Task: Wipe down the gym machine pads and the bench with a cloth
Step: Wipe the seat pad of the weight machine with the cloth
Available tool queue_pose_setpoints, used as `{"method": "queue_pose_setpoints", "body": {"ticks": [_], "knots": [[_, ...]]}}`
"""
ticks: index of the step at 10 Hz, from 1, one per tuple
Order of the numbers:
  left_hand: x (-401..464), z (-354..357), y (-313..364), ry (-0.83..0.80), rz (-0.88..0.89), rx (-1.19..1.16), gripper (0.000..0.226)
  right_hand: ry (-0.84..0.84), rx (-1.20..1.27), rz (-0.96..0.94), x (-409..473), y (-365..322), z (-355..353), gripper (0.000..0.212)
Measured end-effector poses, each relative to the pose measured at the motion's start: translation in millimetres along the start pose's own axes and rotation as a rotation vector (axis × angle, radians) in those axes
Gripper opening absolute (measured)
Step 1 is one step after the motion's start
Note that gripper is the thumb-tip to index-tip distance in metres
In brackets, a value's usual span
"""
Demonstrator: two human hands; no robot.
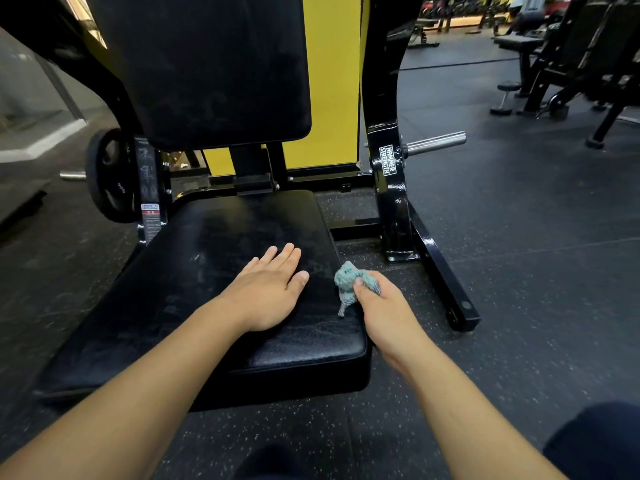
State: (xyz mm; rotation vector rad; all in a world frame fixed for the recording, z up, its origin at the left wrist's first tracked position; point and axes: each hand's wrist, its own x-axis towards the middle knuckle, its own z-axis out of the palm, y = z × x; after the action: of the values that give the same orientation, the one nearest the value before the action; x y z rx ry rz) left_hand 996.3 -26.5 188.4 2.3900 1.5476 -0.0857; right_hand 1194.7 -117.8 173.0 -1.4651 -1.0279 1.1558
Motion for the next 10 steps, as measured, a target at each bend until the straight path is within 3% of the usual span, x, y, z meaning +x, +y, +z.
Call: {"method": "queue_pose_setpoints", "body": {"ticks": [4, 8, 10], "knots": [[1.3, 2.7, -0.7, 0.008, 0.004, -0.006, 0.065, -0.005, -0.124, -0.017, -75.8, 13.2, -18.8, 0.024], [3.4, 3.1, -3.0, 0.048, 0.015, -0.018, 0.065, 0.077, -0.049, -0.015, -30.1, 4.7, 2.4, 0.024], [1.7, 5.2, -1.0, 0.046, 0.010, -0.012, 0.065, 0.082, -0.108, 0.012, -72.0, 9.2, -7.7, 0.024]]}}
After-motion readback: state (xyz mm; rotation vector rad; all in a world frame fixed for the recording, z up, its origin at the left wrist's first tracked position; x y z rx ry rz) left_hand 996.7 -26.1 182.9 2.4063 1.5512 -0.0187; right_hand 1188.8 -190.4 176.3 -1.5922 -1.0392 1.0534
